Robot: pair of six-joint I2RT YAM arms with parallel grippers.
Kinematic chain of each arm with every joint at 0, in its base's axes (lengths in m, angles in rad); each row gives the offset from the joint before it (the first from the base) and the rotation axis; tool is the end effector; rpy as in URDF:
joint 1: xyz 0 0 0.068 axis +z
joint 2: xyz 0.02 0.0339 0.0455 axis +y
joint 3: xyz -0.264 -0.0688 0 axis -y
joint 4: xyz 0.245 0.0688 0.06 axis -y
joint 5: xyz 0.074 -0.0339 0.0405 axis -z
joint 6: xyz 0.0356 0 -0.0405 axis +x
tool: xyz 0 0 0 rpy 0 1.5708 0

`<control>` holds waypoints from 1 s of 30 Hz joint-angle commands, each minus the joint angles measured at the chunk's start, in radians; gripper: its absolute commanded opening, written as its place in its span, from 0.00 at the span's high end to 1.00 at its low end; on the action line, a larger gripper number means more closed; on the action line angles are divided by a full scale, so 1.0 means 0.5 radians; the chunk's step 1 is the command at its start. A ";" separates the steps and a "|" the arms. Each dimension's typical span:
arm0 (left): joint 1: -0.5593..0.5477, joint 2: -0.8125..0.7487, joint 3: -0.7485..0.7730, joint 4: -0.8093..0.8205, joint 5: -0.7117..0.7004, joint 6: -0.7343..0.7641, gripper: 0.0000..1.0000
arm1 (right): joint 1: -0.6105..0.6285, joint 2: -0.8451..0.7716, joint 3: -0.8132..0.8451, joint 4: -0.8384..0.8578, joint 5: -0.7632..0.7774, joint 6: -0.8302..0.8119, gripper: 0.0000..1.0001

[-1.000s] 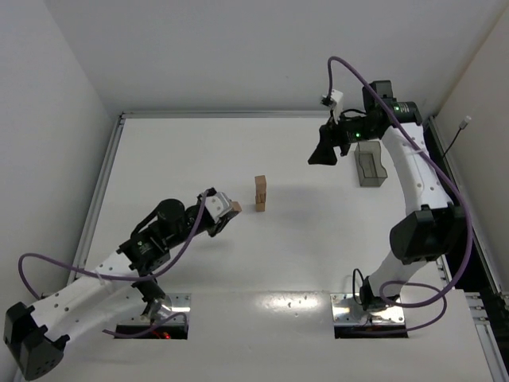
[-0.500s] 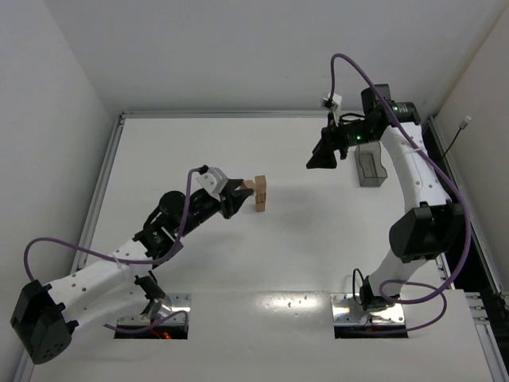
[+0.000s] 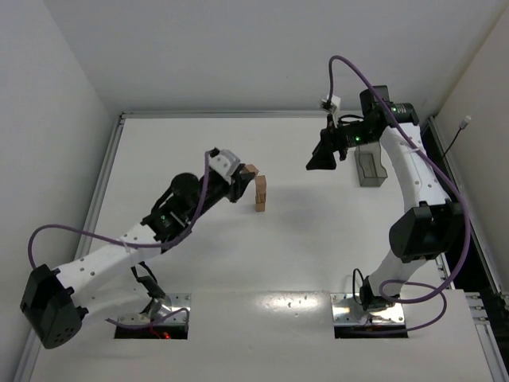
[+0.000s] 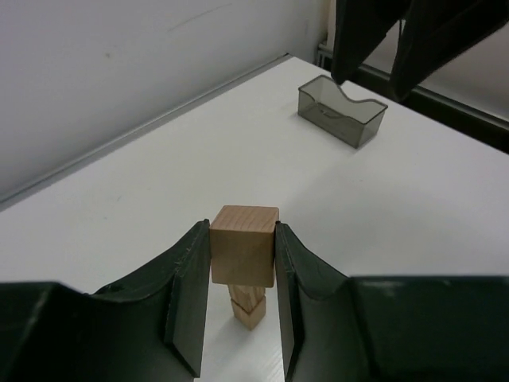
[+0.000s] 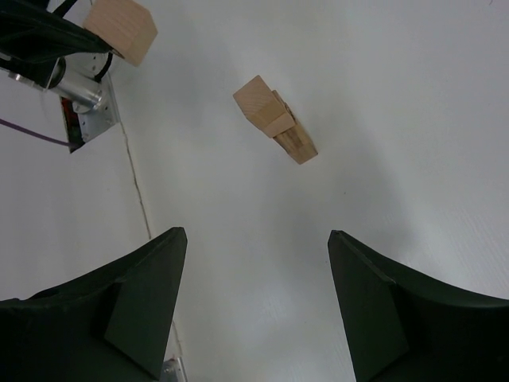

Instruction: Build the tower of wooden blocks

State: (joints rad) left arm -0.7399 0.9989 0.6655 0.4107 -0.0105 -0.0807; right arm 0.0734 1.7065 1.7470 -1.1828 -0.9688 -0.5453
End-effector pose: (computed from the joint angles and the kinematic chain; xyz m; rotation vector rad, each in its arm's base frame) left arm 0.1757 -0.1599 0.3205 0.4864 1.4488 -0.6513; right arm 0.3341 0.0540 0.3593 -0.9542 2.1177 1.0633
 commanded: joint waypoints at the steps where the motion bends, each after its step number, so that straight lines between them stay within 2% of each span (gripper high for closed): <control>1: 0.016 0.116 0.548 -0.572 0.055 0.231 1.00 | -0.009 -0.090 -0.003 0.049 -0.029 -0.038 0.31; 2: 0.016 0.231 0.665 -0.713 0.030 0.262 1.00 | -0.009 -0.090 -0.003 0.049 -0.008 -0.038 0.31; 3: 0.038 0.309 0.794 -1.039 0.030 0.287 1.00 | -0.009 -0.090 -0.003 0.049 -0.008 -0.020 0.31; 5: 0.105 0.538 1.290 -1.469 0.158 0.360 1.00 | -0.009 -0.090 -0.003 0.049 0.011 -0.020 0.31; 6: 0.105 0.612 1.292 -1.593 0.214 0.361 1.00 | -0.009 -0.090 -0.003 0.049 0.011 -0.020 0.31; 7: 0.142 0.677 1.477 -1.698 0.278 0.379 1.00 | -0.009 -0.090 -0.003 0.049 0.035 -0.020 0.31; 10: 0.142 0.931 1.788 -2.065 0.447 0.379 1.00 | -0.009 -0.109 -0.003 0.095 0.081 0.023 0.32; 13: 0.142 1.128 2.000 -2.378 0.539 0.379 1.00 | -0.009 -0.127 -0.003 0.114 0.112 0.060 0.32; 19: 0.142 1.505 2.445 -2.735 0.601 0.361 1.00 | -0.073 -0.146 -0.039 0.135 0.130 0.081 0.32; 23: 0.182 1.736 2.880 -2.947 0.625 0.379 1.00 | -0.113 -0.164 -0.058 0.157 0.130 0.081 0.32; 30: 0.182 1.712 2.887 -2.938 0.537 0.358 1.00 | -0.153 -0.182 -0.098 0.157 0.130 0.100 0.32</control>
State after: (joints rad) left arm -0.6571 1.8942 2.0785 -1.0245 0.2668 0.1040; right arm 0.0002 1.6508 1.7031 -1.1294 -0.8886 -0.4988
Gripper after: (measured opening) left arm 0.281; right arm 0.676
